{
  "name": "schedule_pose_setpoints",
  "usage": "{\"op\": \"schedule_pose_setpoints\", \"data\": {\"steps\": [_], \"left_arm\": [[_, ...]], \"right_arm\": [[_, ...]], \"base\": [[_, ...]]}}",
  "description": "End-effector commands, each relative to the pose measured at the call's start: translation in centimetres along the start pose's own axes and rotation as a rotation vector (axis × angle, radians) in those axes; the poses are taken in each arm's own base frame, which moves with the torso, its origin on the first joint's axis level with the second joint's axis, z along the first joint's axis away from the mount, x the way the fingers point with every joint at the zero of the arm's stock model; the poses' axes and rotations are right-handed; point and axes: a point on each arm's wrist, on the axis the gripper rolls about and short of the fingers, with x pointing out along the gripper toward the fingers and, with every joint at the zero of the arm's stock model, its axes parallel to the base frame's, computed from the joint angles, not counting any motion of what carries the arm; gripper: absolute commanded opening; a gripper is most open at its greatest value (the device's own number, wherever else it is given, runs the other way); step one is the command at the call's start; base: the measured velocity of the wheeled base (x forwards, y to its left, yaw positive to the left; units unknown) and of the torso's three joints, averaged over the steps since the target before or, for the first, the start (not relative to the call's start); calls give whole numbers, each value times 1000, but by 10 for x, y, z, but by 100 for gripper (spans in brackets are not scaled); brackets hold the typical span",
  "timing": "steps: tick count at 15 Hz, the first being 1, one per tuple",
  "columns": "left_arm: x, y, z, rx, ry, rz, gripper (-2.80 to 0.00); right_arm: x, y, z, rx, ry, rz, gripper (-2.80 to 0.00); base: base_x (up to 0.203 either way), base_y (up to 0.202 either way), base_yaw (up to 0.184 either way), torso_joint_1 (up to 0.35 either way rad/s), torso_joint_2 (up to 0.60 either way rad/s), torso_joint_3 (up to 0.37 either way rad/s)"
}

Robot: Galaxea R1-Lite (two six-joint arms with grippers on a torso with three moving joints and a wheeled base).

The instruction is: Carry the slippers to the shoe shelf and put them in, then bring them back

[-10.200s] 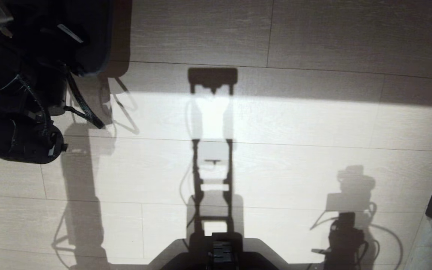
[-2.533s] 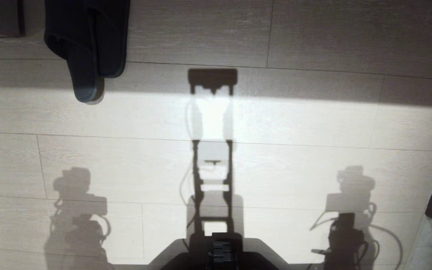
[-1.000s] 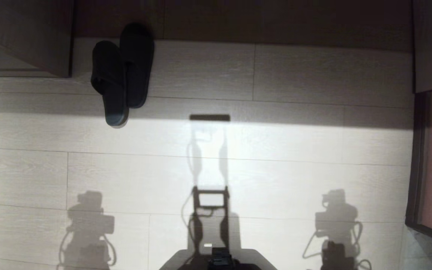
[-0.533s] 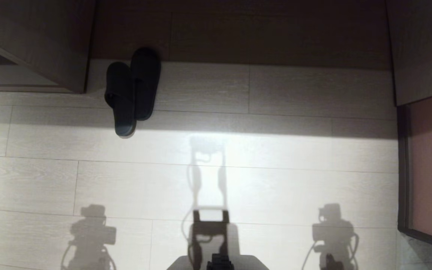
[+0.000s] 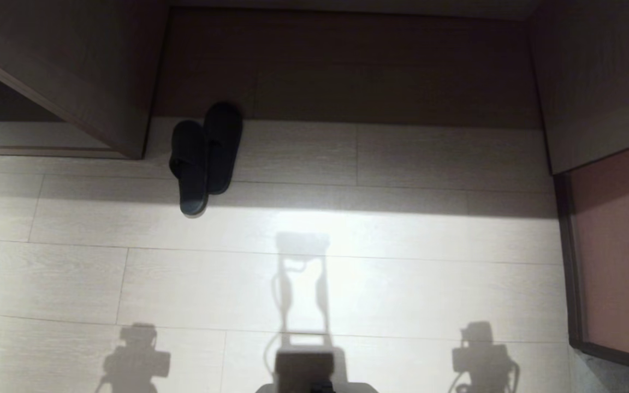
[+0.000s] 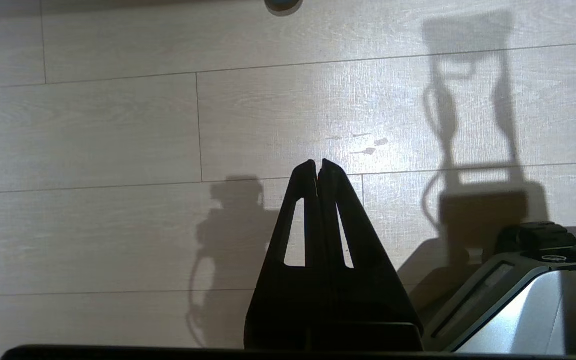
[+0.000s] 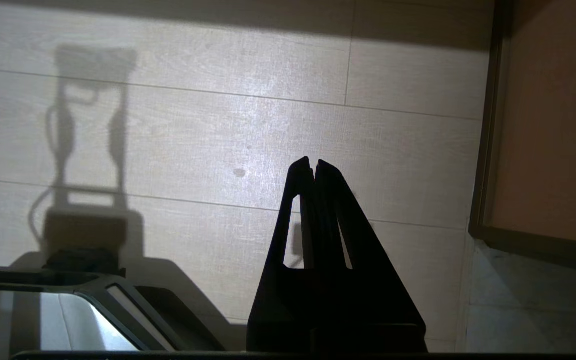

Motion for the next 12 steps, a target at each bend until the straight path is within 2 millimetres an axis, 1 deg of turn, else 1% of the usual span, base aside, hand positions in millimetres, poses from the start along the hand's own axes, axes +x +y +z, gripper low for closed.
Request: {"op": "schedule_pose_setpoints", "data": {"steps": [1,12], "left_arm": [[0,0,0,0,2,0,-280],[0,0,0,0,3,0,-280]], "right_arm": [[0,0,0,0,-1,0,-280],[0,0,0,0,-1,0,-280]], "base": [[0,0,0,2,-1,214],[0,0,0,2,1,202]]}}
